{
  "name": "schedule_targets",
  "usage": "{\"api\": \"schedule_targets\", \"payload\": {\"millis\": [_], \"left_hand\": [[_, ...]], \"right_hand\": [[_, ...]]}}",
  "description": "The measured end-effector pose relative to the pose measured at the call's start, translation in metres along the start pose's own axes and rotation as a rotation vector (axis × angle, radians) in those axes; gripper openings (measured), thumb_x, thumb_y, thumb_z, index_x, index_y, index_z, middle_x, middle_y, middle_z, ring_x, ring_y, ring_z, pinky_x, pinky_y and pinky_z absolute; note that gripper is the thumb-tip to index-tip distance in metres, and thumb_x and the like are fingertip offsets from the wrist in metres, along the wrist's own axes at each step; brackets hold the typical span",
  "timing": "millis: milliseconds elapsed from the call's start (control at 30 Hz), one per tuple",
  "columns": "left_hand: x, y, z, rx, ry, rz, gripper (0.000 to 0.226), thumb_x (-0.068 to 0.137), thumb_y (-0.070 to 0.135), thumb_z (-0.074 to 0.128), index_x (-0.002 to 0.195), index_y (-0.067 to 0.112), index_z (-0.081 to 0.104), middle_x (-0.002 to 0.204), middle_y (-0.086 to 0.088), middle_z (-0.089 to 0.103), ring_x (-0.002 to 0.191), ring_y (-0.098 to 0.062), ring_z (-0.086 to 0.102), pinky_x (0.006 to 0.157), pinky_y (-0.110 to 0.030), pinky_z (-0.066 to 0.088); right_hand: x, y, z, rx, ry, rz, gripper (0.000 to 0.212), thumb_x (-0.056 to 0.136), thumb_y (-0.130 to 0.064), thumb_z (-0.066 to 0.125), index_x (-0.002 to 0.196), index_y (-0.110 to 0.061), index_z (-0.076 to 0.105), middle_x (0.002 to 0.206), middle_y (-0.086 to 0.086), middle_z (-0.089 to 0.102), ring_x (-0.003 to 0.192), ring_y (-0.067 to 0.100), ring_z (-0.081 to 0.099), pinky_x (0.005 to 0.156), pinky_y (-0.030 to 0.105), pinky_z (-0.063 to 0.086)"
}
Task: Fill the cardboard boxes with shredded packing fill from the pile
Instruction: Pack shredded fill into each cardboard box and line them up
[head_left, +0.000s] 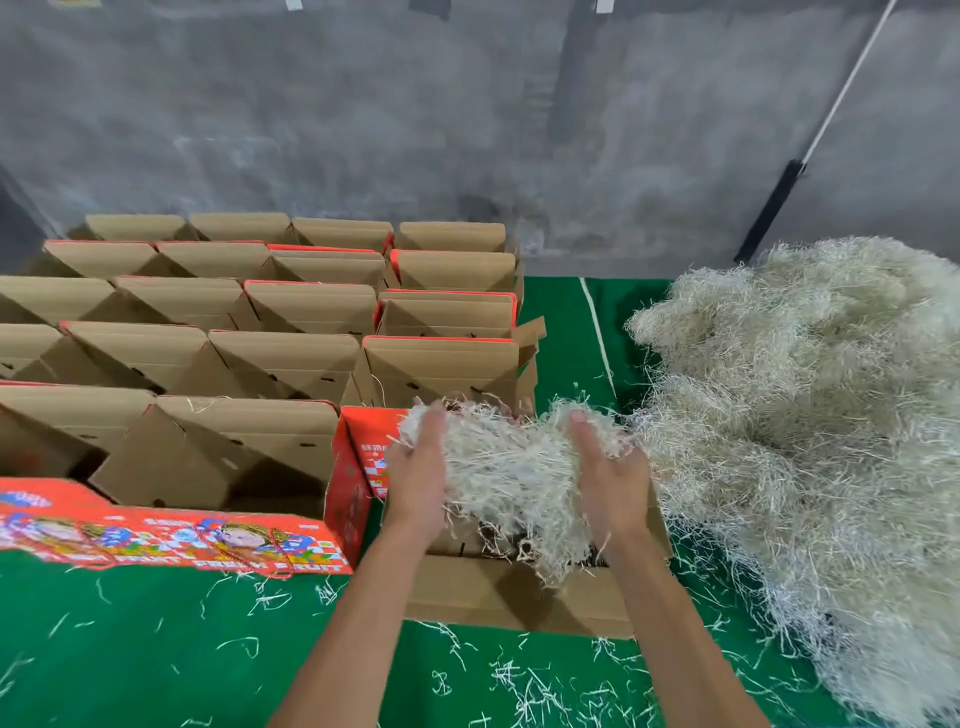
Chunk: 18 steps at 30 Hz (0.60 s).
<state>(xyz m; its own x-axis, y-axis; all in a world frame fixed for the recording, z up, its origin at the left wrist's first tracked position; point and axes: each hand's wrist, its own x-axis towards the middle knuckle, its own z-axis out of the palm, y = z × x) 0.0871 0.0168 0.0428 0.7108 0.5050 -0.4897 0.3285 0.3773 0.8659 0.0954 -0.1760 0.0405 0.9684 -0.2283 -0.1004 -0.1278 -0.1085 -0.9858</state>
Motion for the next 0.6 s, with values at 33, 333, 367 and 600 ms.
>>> {"api": "schedule_targets", "payload": {"millis": [33,333,367,600], "left_hand": [[0.004,0.002,-0.005,-0.042,0.055,0.023,0.100,0.073,0.073,0.068,0.149,0.021,0.029,0.138,-0.001,0.045,0.119,-0.024,0.044,0.106,-0.045,0.034],[-0.039,-0.039,0.031,0.126,0.001,0.195,0.022,0.101,0.027,0.057,0.091,0.007,0.059,0.105,-0.027,0.067,0.078,-0.026,0.070,0.051,-0.008,0.045],[-0.037,-0.040,0.025,0.159,0.022,0.248,0.018,0.099,0.012,0.059,0.083,0.005,0.056,0.096,-0.026,0.068,0.072,-0.021,0.070,0.050,-0.009,0.045],[-0.010,0.003,-0.036,-0.333,-0.130,-0.010,0.045,0.092,0.042,0.068,0.120,0.008,0.060,0.116,-0.009,0.069,0.105,-0.022,0.060,0.101,-0.047,0.046]], "right_hand": [[-0.001,-0.002,-0.006,0.044,0.038,0.014,0.073,0.068,-0.089,0.057,0.071,-0.016,0.056,0.046,-0.006,0.039,0.037,0.011,0.029,0.041,0.027,0.031],[-0.030,0.014,0.034,0.053,-0.156,-0.043,0.033,0.100,-0.042,0.050,0.088,-0.013,0.058,0.061,-0.004,0.062,0.055,0.026,0.056,0.056,0.038,0.051],[-0.029,0.016,0.027,-0.022,-0.129,-0.074,0.033,0.098,-0.046,0.054,0.082,-0.017,0.054,0.049,-0.009,0.050,0.044,0.017,0.044,0.045,0.031,0.041],[0.001,0.007,-0.033,-0.121,0.076,-0.102,0.067,0.079,-0.087,0.045,0.068,-0.021,0.053,0.047,-0.009,0.049,0.041,0.009,0.042,0.040,0.025,0.040]]}}
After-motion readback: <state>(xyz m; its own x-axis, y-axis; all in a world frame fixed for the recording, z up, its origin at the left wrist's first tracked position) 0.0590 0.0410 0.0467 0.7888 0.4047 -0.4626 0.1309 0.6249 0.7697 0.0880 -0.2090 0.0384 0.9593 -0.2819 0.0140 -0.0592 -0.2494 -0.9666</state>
